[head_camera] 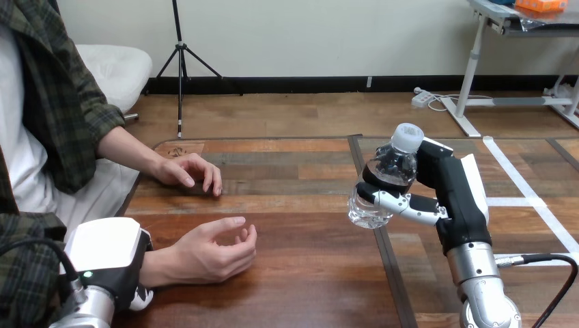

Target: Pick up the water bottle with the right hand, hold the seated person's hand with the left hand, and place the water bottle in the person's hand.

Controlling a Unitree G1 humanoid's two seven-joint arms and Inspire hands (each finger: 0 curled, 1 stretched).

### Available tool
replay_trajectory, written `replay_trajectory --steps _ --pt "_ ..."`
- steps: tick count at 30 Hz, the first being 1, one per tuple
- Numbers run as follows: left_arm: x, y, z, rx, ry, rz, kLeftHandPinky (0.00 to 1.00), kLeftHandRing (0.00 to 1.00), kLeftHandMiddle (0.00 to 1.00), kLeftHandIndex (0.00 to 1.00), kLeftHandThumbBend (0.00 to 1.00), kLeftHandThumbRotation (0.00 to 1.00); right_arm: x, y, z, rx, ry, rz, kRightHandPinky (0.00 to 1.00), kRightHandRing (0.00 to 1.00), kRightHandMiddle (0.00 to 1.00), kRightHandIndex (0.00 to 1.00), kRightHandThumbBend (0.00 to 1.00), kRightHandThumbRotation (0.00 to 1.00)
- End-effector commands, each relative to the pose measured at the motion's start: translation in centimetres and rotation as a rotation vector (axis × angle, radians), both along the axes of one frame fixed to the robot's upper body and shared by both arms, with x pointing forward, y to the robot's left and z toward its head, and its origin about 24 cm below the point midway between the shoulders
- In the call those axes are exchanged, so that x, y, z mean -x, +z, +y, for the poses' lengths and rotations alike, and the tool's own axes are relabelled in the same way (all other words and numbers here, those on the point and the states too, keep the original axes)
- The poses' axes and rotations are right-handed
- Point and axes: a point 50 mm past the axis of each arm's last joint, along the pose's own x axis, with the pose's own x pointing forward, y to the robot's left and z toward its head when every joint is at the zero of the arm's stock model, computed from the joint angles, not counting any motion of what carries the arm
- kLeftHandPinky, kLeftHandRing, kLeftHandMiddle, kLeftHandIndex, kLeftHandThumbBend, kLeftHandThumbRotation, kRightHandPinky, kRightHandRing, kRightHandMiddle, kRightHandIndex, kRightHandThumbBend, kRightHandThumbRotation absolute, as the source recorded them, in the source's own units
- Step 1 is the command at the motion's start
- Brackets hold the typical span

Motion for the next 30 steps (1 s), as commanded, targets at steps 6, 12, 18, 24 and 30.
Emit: replay_trajectory --steps 6,12,18,24,30 --pt "0.1 -0.29 0.47 0.032 -0.018 -0.04 0.52 0.53 0.55 0.55 0.79 0.0 -1.86 3.3 0.06 -0.007 0.004 -0.134 0.4 0.45 0.51 0.53 0.72 0.0" --pt "0.12 -0.33 0.37 0.041 -0.036 -0.074 0.51 0.52 0.54 0.55 0.79 0.0 -1.88 3.25 0.05 -0.01 -0.001 -0.128 0.4 0.45 0.51 0.53 0.72 0.0" --pt "0.13 -0.28 0.22 0.069 -0.05 -0.091 0.5 0.5 0.53 0.54 0.81 0.0 -1.86 3.27 0.05 -0.011 0.001 -0.132 0.4 0.45 0.5 0.53 0.72 0.0" --pt "0.1 -0.27 0.08 0.084 -0.065 -0.112 0.5 0.52 0.54 0.55 0.81 0.0 -1.87 3.27 0.0 -0.002 -0.001 -0.131 0.4 0.45 0.5 0.53 0.72 0.0" --pt "0.1 -0.28 -0.02 0.088 -0.069 -0.134 0.51 0.52 0.55 0.55 0.82 0.0 -1.87 3.28 0.01 -0.008 0.001 -0.132 0.4 0.44 0.5 0.53 0.73 0.0"
